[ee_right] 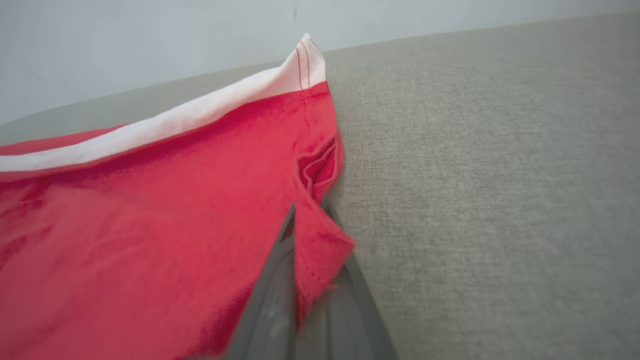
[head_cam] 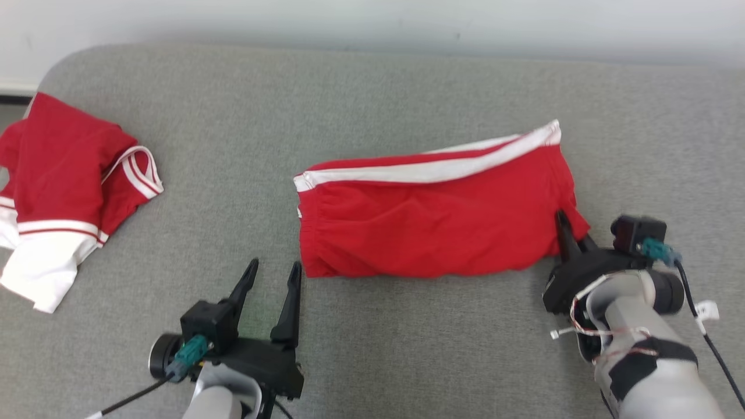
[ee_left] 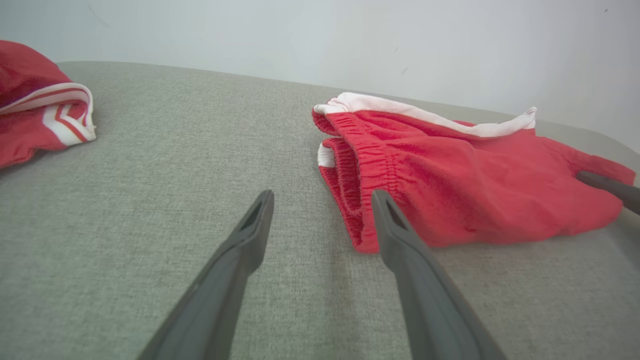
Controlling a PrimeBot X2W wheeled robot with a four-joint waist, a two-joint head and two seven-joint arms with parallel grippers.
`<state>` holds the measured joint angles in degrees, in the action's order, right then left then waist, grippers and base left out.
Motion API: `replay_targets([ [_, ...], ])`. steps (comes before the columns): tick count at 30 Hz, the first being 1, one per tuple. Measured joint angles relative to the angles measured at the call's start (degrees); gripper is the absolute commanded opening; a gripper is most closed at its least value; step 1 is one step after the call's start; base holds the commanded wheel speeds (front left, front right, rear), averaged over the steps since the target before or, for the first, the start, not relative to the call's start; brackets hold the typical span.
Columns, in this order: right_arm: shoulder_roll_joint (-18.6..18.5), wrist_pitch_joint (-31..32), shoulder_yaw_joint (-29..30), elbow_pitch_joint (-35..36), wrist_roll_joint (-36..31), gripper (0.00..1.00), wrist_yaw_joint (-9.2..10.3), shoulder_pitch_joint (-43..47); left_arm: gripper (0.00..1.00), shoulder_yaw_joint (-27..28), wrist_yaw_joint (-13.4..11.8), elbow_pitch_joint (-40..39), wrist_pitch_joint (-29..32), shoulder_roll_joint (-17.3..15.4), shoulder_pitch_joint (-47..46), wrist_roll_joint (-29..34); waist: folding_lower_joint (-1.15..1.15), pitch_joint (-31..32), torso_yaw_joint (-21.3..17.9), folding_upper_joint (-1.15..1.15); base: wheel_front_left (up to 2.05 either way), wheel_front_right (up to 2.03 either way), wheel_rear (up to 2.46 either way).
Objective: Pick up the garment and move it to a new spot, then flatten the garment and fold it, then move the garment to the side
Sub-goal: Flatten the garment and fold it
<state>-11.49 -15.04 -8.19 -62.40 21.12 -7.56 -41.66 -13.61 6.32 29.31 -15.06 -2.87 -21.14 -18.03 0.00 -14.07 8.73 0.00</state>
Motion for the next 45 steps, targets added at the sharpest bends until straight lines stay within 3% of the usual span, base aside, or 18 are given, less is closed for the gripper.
replay_targets([
  [12, 2.25, -0.1, 5.88, 8.99, 0.35, 0.0, 0.0, 13.44, 1.0, 3.27, 0.32, 0.84, 0.01, -0.01, 7.57, 1.9, -0.01, 6.73, -4.6, 0.0, 0.0, 0.0, 0.0],
  [19, 3.58, -0.09, 8.05, 11.77, -1.66, 0.0, 0.0, 17.87, 1.0, 5.53, 0.74, 0.44, 0.0, 0.0, 10.49, 2.48, 0.0, 9.41, -7.64, 0.0, 0.0, 0.0, 0.0],
  [27, 4.43, -0.1, 9.68, 16.11, -4.12, 0.0, 0.0, 19.41, 1.0, 6.82, 0.77, -0.11, 0.0, 0.0, 11.98, 2.24, 0.0, 10.73, -8.46, 0.0, 0.0, 0.0, 0.0],
  [37, 5.73, -0.11, 0.38, 25.99, -6.28, 0.0, 0.0, 17.91, 1.0, 6.77, 0.8, -0.02, 0.01, -0.01, 12.04, 1.72, 0.0, 10.24, -6.93, 0.0, 0.0, 0.0, 0.0],
  [45, 6.62, -0.1, -9.48, 25.44, -5.87, 0.0, 0.0, 14.0, 1.0, 5.45, 0.78, 0.22, 0.0, 0.01, 12.0, 0.8, 0.01, 9.85, -4.72, 0.0, 0.0, 0.0, 0.0],
])
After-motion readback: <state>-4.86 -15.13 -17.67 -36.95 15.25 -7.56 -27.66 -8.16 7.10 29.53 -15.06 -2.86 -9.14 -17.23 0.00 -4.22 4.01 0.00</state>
